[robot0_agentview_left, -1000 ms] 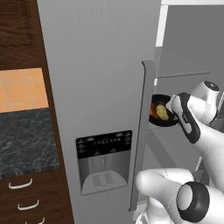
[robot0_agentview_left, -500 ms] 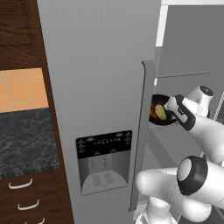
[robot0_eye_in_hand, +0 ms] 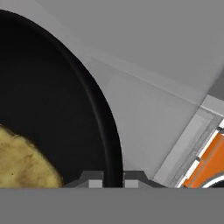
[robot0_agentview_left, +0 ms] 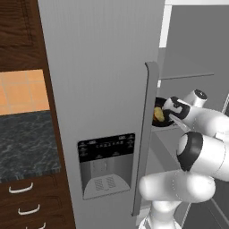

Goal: Pick the chicken drumstick and potato from their plates and place them in the bowl. Then put the bowl in the fridge.

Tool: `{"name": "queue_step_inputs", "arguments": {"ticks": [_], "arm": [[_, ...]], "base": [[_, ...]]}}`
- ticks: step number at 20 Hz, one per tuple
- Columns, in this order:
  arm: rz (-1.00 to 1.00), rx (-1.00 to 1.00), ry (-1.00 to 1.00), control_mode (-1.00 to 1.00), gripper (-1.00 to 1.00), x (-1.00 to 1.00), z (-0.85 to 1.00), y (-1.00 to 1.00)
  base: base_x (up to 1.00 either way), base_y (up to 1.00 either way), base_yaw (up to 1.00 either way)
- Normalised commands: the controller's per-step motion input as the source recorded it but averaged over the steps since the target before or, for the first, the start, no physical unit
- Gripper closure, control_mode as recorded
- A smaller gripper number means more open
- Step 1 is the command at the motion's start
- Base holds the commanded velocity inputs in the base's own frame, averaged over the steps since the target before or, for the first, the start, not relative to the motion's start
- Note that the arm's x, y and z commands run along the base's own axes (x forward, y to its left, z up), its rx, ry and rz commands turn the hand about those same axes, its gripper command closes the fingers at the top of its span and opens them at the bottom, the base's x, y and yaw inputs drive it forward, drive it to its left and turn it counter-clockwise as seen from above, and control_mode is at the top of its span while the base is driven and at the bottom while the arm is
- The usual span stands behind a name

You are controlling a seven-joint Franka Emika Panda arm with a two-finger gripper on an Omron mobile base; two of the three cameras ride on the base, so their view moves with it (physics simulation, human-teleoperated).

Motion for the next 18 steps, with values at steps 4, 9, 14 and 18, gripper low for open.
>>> {"name": "queue_step_inputs", "arguments": {"ticks": [4,9,14,18], "arm": [[0.04,0.01,0.0,-1.0,1.0,0.22,-0.22,-0.07],[0.0,0.0,-0.02,-1.0,-1.0,0.34,-0.06,0.1],[-0.01,0.0,-0.13,-1.0,-1.0,0.15,0.0,0.04],[0.0,0.0,-0.22,-1.0,-1.0,-0.03,0.04,0.19]], "base": [[0.0,0.0,0.0],[0.0,0.0,0.0],[0.0,0.0,0.0],[0.0,0.0,0.0]]}}
